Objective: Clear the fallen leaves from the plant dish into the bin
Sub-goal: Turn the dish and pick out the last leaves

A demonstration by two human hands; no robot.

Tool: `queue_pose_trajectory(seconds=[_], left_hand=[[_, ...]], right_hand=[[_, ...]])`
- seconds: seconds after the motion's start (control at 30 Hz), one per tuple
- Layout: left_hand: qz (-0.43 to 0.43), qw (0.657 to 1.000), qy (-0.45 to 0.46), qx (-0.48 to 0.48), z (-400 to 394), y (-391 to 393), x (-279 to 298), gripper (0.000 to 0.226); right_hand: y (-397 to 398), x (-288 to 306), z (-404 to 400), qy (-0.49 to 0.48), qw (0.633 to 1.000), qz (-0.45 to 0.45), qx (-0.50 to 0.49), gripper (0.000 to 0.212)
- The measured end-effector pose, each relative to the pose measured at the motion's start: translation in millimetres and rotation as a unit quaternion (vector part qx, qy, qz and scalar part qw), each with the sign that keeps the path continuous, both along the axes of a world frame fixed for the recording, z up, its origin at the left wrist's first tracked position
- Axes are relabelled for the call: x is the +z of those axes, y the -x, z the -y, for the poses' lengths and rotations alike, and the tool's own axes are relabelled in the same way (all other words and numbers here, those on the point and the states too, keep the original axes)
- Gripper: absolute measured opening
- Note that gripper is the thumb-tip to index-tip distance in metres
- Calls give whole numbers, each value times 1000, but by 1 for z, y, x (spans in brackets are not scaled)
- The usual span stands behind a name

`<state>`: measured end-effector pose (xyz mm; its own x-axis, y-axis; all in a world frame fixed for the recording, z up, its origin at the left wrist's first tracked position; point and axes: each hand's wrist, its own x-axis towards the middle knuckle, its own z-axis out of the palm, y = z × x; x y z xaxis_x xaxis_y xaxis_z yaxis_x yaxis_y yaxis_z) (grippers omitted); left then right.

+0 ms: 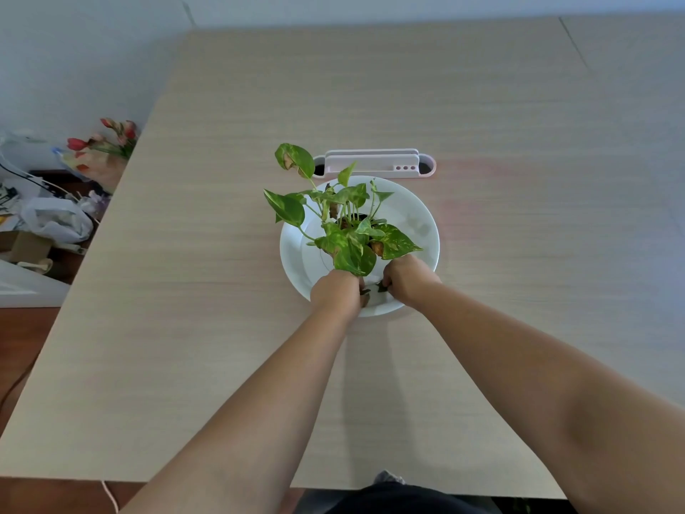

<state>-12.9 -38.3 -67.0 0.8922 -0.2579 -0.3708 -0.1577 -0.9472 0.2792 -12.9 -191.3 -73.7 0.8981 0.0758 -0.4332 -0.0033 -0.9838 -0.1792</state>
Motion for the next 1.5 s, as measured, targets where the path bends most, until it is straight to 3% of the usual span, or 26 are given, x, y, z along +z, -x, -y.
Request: queue_pose_trajectory(seconds=[0.3, 0.47, 0.6, 0.7, 0.8, 0.9, 0.97, 1.03, 1.17, 1.3, 1.4, 1.5], left_hand=[[-24, 998, 49, -15, -7, -3, -2, 19], [-23, 996, 87, 9, -13, -6, -3, 18], [-14, 991, 119, 55, -19, -9, -1, 15], [-10, 988, 140, 68, -23, -11, 4, 11], [-6, 984, 165, 63, -28, -10, 9, 5], [-3, 984, 167, 58, -34, -9, 11, 8], [-3, 986, 158, 50, -39, -9, 13, 8], [-3, 989, 143, 25, -40, -10, 14, 10], [0, 992, 125, 1, -40, -10, 13, 13], [4, 992, 124, 1, -39, -9, 11, 15], [3, 993, 122, 2, -39, -10, 10, 15], [-1, 993, 121, 6, -39, -11, 8, 13]], right_hand=[[5, 5, 4, -118, 990, 22, -78, 19], [12, 20, 12, -269, 921, 31, -281, 13], [19, 31, 20, -318, 879, 81, -347, 16], [21, 30, 20, -327, 869, 85, -361, 16], [22, 28, 19, -290, 899, 75, -320, 15], [18, 27, 15, -179, 968, 34, -175, 16], [13, 27, 9, -86, 994, 10, -69, 20], [7, 27, 4, -20, 1000, -8, -17, 24], [1, 24, 0, 35, 999, -37, -5, 26], [-4, 14, 1, -31, 996, -51, -73, 23], [-2, 10, 5, -56, 995, -55, -65, 35], [2, 13, 5, -15, 1000, -3, -25, 29]])
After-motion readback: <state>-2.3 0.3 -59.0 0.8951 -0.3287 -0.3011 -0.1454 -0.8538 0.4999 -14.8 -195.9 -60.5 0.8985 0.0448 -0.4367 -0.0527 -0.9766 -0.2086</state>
